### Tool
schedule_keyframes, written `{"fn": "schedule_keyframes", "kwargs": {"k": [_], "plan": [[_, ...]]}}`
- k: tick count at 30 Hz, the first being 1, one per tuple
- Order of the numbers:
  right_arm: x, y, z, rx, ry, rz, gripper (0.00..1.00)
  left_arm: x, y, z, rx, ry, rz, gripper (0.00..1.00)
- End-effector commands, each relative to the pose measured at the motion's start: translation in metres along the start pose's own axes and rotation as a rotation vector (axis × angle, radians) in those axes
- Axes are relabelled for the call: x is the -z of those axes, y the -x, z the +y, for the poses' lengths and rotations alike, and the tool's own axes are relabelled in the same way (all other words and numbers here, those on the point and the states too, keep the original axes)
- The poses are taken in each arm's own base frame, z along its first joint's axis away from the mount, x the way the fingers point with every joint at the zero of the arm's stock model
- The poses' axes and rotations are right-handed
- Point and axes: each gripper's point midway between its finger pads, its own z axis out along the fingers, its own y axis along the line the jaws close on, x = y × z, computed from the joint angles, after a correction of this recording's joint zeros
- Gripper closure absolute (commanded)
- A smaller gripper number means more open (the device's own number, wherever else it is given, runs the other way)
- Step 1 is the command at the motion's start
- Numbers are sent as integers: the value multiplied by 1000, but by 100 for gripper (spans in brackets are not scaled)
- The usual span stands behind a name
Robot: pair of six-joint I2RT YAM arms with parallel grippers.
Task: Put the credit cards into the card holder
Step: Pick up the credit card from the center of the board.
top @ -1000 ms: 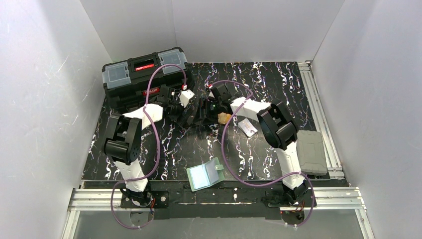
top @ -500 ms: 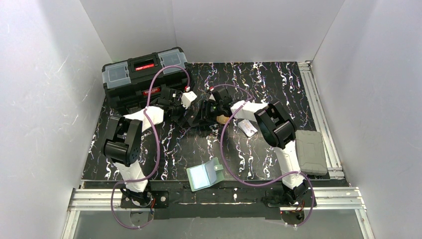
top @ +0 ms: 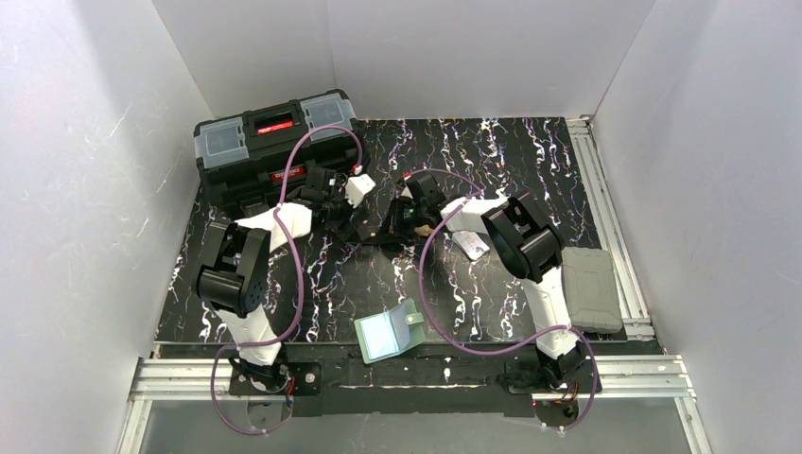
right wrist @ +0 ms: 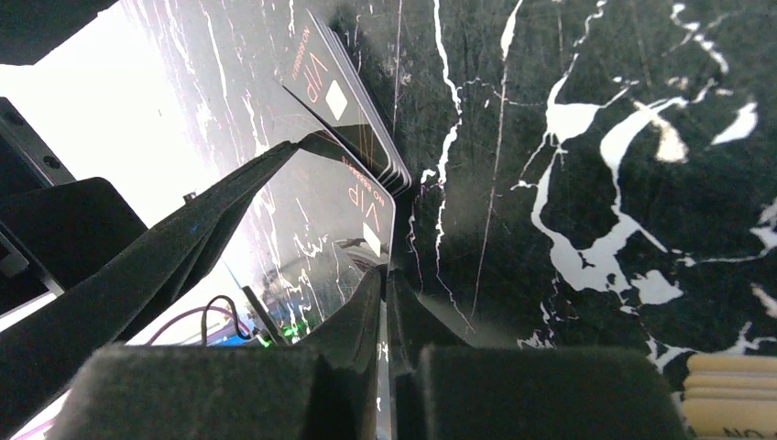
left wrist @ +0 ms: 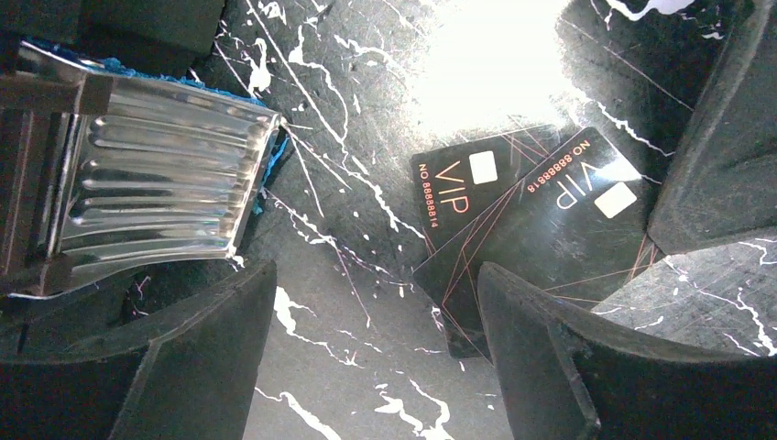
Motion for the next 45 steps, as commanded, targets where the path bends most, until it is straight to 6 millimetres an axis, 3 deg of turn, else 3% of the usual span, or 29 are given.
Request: {"fn": "schedule_keyframes", "kwargs": {"k": [1,5,9,22,29,35,39,40,45], "plan": [[7,-1,7,11,7,-15,96,18,-3,-7,5,-24,46,16],[17,-1,13,22,24,-31,99,34,19,0,6,-22,-1,2],[26,-4,19,58,51,-36,99,57,42,-4,22,-88,-49,2],[68,-11,69,389,128,-61,99,132,79,-59,37,-516,-180,2],[106,-45,93,614,81,-38,99,172,84,-85,19,-755,-192,6],[135,-72,113,750,70,-26,99,195,89,-94,-12,-801,-227,8],[155,-85,130,808,83,-29,99,222,94,-108,-18,-867,-266,10],[171,-93,145,849,107,-34,99,248,97,-122,-20,-918,-298,12],[188,-109,168,923,132,-23,99,267,98,-132,-23,-921,-332,16]]}}
